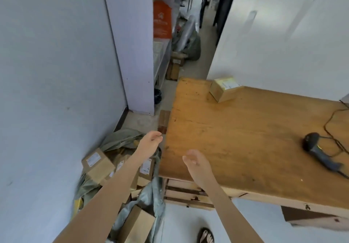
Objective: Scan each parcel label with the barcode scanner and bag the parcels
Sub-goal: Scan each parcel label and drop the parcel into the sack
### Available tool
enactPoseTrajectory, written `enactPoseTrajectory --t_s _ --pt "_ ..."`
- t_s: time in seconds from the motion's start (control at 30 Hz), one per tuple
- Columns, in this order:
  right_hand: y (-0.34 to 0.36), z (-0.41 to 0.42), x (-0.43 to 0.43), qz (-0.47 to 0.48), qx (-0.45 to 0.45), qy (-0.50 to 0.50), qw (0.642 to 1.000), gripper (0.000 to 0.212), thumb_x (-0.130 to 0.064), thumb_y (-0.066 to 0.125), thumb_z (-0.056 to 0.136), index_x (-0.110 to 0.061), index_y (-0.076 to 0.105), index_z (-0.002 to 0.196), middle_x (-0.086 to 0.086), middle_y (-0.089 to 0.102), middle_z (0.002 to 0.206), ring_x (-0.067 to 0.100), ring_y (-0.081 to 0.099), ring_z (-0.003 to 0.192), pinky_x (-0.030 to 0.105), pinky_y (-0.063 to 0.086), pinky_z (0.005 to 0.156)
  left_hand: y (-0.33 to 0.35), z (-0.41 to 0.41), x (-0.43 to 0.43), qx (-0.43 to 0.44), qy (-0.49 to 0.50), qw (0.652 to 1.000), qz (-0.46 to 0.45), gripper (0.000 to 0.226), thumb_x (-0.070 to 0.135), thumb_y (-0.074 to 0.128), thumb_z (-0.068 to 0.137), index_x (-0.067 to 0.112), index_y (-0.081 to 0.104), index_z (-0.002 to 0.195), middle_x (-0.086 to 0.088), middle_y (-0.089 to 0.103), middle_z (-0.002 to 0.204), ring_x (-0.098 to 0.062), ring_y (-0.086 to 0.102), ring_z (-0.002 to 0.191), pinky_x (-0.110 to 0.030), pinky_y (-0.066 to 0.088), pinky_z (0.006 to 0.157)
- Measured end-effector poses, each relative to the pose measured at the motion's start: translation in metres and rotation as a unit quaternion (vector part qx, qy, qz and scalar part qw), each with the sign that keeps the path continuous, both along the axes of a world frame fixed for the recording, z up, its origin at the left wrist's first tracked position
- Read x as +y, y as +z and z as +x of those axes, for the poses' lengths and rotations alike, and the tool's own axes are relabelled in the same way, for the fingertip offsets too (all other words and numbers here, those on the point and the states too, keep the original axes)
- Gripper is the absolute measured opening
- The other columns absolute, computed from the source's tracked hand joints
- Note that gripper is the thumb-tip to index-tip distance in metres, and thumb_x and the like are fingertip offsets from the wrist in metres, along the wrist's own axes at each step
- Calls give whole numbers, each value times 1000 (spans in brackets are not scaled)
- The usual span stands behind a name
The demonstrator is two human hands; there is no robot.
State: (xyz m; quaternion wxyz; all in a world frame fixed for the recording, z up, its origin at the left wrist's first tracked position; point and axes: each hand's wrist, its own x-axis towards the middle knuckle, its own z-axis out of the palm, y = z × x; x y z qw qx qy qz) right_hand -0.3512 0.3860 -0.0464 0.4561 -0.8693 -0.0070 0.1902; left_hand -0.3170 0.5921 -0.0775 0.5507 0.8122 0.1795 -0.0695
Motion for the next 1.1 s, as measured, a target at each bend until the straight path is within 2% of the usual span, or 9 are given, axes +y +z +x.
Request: enactPoseTrajectory --t_s 0.13,0.27,0.5,0.6,0.8,0.93,1.1 --pt "6 33 -53 -13 -28 -23 999 32 -37 52 96 -24 51 125 -7 52 125 -5 51 85 16 41 71 15 37 -66 -4 -69 997 18 29 31 48 100 22 55 126 9 52 118 -9 49 108 -26 38 86" --pt "9 75 -114 -55 -60 -16 997 39 -40 51 96 -22 48 131 -4 51 127 2 53 85 22 42 76 23 72 -133 -3 -85 996 38 31 35 47 99 23 54 127 9 52 122 -10 48 111 -27 40 90" --pt "28 153 -229 -158 -90 71 981 47 -40 48 97 -19 41 138 3 45 135 20 55 104 28 44 77 33 131 -243 9 -98 991 90 31 34 49 99 20 54 126 0 55 127 -12 48 103 -23 38 79" --pt "39 189 -265 -206 -113 99 967 47 -39 47 97 -18 40 139 5 45 133 26 55 109 37 49 85 39 159 -276 8 -95 989 116 34 34 50 99 18 53 129 -1 55 129 -11 48 102 -22 38 76" --pt "50 253 -296 -293 -172 163 926 45 -36 45 97 -18 41 138 8 45 134 31 47 118 43 46 93 56 208 -304 23 -83 986 144 40 35 50 98 18 50 134 -2 51 138 -19 49 122 -26 39 86" --pt "49 295 -292 -329 -194 197 903 43 -34 45 96 -20 39 137 9 47 129 30 48 114 42 46 86 58 236 -298 15 -103 966 239 46 34 51 97 16 45 139 -8 49 140 -24 49 124 -37 45 99" --pt "41 356 -277 -376 -193 203 883 46 -30 50 94 -23 36 138 11 48 128 32 50 112 42 45 82 49 280 -285 31 -116 928 352 52 35 49 96 23 34 144 -11 42 142 -32 43 127 -46 44 100"
